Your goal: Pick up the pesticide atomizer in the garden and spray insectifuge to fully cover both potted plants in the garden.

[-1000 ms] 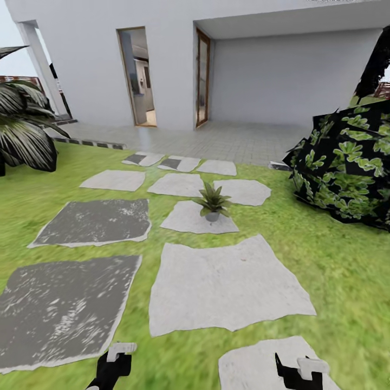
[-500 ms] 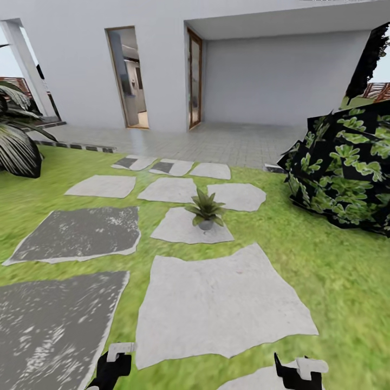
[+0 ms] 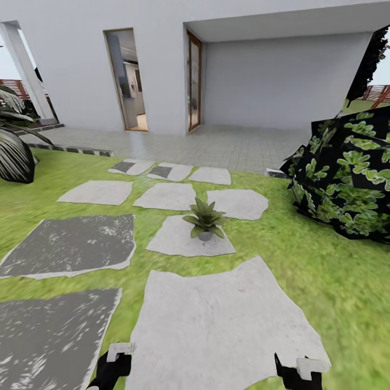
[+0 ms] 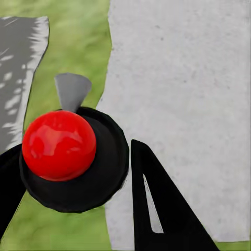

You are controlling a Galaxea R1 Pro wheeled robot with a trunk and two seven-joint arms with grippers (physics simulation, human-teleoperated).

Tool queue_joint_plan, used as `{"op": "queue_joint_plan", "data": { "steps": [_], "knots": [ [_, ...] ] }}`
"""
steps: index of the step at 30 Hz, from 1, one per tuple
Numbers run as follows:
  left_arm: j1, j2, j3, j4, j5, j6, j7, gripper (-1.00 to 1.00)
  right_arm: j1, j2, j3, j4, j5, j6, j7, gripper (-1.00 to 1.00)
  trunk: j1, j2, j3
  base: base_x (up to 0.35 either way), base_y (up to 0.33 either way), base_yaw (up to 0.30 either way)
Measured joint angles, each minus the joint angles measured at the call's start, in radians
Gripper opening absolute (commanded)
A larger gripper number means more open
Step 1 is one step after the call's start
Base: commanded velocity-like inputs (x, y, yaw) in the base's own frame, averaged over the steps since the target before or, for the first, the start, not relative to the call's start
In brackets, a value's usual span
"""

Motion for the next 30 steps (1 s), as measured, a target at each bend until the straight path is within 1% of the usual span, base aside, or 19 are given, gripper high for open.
{"op": "queue_joint_plan", "data": {
  "steps": [11,30],
  "knots": [
    [0.000,0.000,0.000,0.000,0.000,0.000,0.000,-1.00,0.000,0.000,0.000,0.000,0.000,0.000,0.000,1.00,0.000,0.000,0.000,0.333,-0.076,0.000],
    [0.000,0.000,0.000,0.000,0.000,0.000,0.000,-1.00,0.000,0.001,0.000,0.001,0.000,0.000,0.000,1.00,0.000,0.000,0.000,0.289,-0.153,0.000]
  ]
}}
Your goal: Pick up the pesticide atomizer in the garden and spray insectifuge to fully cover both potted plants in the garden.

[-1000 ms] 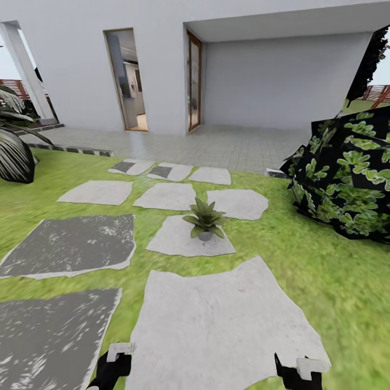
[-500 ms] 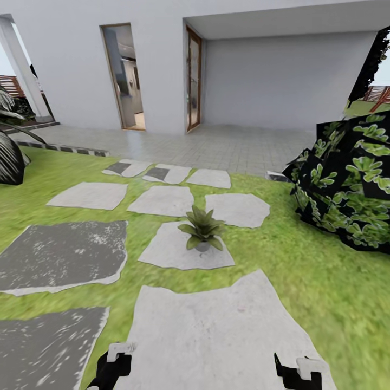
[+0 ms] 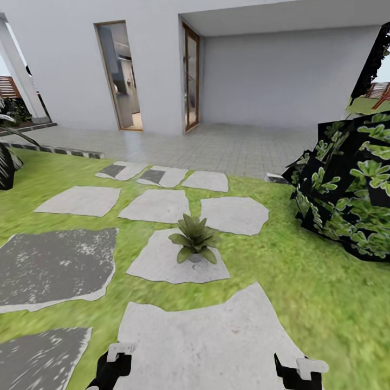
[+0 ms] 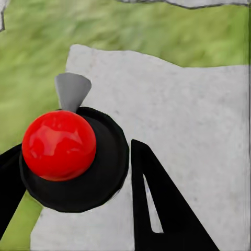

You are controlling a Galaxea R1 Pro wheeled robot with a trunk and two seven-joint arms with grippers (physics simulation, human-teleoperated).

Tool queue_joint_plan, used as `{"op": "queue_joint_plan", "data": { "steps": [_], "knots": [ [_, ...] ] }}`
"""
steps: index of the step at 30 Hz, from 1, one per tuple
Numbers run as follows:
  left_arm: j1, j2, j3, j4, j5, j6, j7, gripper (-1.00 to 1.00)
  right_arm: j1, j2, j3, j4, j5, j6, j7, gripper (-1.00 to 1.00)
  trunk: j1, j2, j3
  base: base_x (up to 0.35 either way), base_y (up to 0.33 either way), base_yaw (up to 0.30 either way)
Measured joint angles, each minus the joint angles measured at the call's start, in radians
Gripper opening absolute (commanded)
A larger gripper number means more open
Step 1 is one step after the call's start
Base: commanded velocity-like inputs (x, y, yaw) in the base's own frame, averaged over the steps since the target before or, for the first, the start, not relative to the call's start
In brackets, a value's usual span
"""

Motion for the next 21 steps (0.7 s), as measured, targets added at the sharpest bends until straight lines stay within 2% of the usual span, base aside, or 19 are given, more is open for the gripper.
{"op": "queue_joint_plan", "data": {
  "steps": [12,21],
  "knots": [
    [0.000,0.000,0.000,0.000,0.000,-0.001,0.000,-1.00,0.000,0.000,0.000,0.000,0.000,0.000,0.000,1.00,0.000,0.000,0.000,0.275,-0.166,0.000],
    [0.000,0.000,0.000,0.000,0.000,-0.002,0.000,-1.00,0.000,0.000,0.000,-0.001,0.000,0.000,0.000,1.00,0.000,0.000,0.000,0.163,-0.192,0.000]
  ]
}}
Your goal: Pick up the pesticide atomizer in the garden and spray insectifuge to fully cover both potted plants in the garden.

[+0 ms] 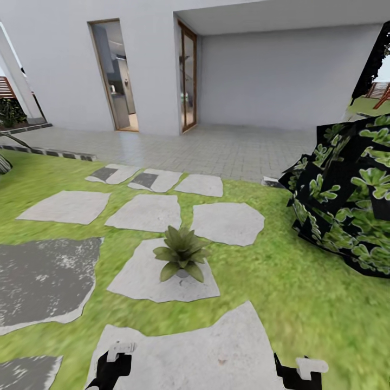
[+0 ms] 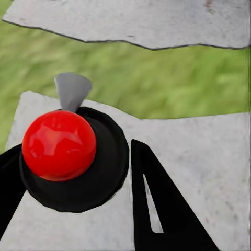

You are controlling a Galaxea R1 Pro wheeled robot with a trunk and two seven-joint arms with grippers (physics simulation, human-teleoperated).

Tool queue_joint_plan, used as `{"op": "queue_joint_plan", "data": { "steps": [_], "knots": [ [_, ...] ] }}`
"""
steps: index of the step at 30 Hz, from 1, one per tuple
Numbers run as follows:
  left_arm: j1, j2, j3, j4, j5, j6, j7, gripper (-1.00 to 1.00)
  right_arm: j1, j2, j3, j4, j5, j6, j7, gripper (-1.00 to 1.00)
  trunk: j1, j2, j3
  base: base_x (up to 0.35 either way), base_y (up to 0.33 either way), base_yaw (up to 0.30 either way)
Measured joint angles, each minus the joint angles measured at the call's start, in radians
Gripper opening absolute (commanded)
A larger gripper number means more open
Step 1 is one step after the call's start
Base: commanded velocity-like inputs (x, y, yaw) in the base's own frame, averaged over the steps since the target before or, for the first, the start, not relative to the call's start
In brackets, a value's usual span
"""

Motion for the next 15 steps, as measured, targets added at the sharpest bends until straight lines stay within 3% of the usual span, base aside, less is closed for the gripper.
{"op": "queue_joint_plan", "data": {
  "steps": [5,11,15],
  "knots": [
    [0.000,0.000,0.000,0.000,0.000,-0.001,0.000,-1.00,0.000,0.000,0.000,0.000,0.000,0.000,0.000,1.00,0.000,0.000,0.000,0.023,-0.200,0.099],
    [0.000,0.000,0.000,0.000,0.000,-0.001,0.000,-1.00,0.000,0.000,0.000,0.000,0.000,0.000,0.000,1.00,0.000,0.000,0.000,0.002,-0.193,0.242],
    [0.000,0.000,0.000,-0.001,0.000,-0.001,0.000,-1.00,0.000,0.000,0.000,0.000,0.000,0.000,0.000,1.00,0.000,0.000,0.000,0.000,-0.066,0.269]
  ]
}}
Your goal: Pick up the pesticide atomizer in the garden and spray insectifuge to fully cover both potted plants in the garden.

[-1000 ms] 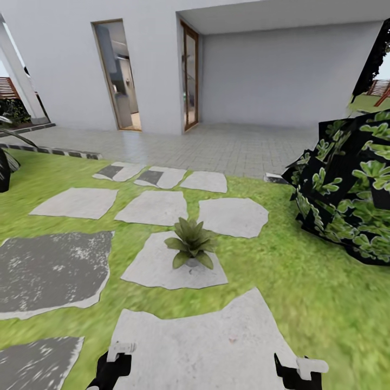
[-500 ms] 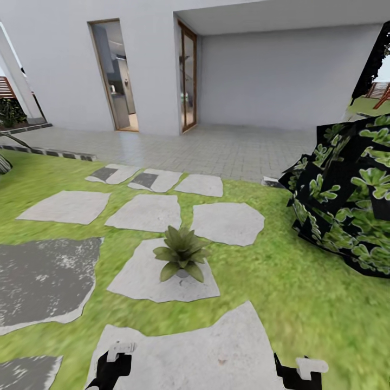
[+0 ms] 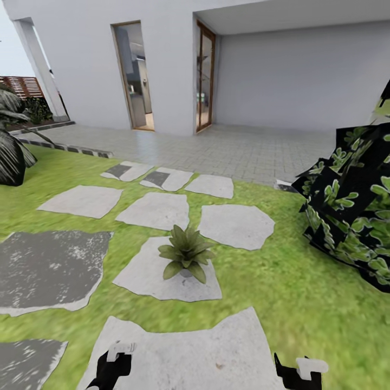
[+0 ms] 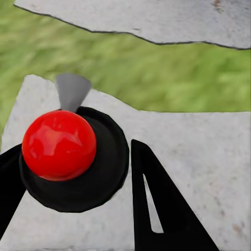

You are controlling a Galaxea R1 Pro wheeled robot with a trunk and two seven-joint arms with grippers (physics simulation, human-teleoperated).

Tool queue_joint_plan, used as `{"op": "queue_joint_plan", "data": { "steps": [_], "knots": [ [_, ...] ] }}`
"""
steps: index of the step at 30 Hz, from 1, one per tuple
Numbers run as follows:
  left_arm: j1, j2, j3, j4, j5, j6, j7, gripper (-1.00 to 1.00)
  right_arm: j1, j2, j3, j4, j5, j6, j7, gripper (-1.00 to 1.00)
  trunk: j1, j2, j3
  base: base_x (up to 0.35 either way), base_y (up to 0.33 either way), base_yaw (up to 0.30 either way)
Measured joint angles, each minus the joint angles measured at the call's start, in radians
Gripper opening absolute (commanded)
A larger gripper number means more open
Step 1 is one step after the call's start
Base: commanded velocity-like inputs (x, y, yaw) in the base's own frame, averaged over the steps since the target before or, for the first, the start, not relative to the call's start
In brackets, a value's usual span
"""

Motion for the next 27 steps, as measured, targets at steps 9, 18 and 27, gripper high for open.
{"op": "queue_joint_plan", "data": {
  "steps": [9,18,27],
  "knots": [
    [-0.002,0.000,-0.006,-0.031,-0.004,0.006,-0.005,-1.00,0.000,0.000,0.001,-0.001,0.001,0.001,0.000,1.00,0.000,0.000,0.000,0.000,-0.006,0.117],
    [-0.021,0.033,-0.176,-0.167,-0.077,0.120,-0.288,-1.00,-0.005,-0.013,0.160,-0.093,0.281,0.008,0.009,1.00,0.000,0.000,0.000,0.000,0.000,0.003],
    [-0.028,0.112,-0.182,-0.268,-0.330,0.141,-0.678,-1.00,-0.142,-0.010,0.171,-0.115,0.466,0.110,0.488,1.00,0.000,0.000,0.000,0.000,0.000,0.000]
  ]
}}
